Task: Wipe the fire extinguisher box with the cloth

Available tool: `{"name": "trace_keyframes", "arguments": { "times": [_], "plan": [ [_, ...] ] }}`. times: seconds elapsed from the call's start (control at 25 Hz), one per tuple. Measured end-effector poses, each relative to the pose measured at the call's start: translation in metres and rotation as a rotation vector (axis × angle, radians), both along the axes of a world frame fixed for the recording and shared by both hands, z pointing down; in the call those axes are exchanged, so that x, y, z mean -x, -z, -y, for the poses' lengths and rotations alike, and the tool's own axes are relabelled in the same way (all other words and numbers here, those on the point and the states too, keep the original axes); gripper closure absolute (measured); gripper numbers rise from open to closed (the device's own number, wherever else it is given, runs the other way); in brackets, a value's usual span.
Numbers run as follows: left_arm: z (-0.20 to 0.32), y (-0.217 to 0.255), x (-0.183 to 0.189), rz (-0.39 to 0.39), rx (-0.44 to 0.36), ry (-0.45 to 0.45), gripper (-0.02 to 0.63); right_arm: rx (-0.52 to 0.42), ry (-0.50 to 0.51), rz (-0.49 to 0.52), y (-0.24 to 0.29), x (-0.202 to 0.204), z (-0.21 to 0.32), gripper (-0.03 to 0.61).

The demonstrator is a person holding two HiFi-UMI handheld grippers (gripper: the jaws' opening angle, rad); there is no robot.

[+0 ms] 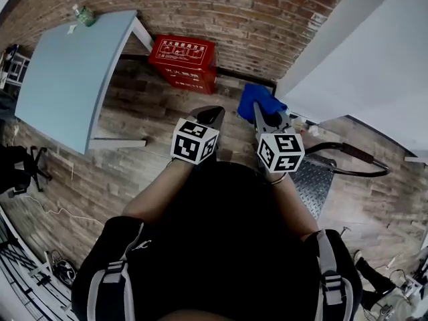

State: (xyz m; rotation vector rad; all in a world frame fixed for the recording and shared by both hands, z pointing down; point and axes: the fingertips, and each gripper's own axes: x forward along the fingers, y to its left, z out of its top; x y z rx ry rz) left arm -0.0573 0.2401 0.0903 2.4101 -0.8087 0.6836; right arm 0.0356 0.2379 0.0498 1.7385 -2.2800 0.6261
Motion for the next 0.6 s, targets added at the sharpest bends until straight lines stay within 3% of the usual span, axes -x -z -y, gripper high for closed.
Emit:
{"name": "trace_keyframes", "arguments": {
  "times": [0.32,0.6],
  "plan": [
    [0.088,-0.011,0.034,0.01,0.046,0.039,0.62,0.036,0.027,0.005,-0.015,0.024,0.091,0.535],
    [0.142,-0.027,0.037,-0.024,0.11,-0.022,0.62,0.119,0.026,-0.014,-0.037,0.053,0.142,0.535]
  ]
}}
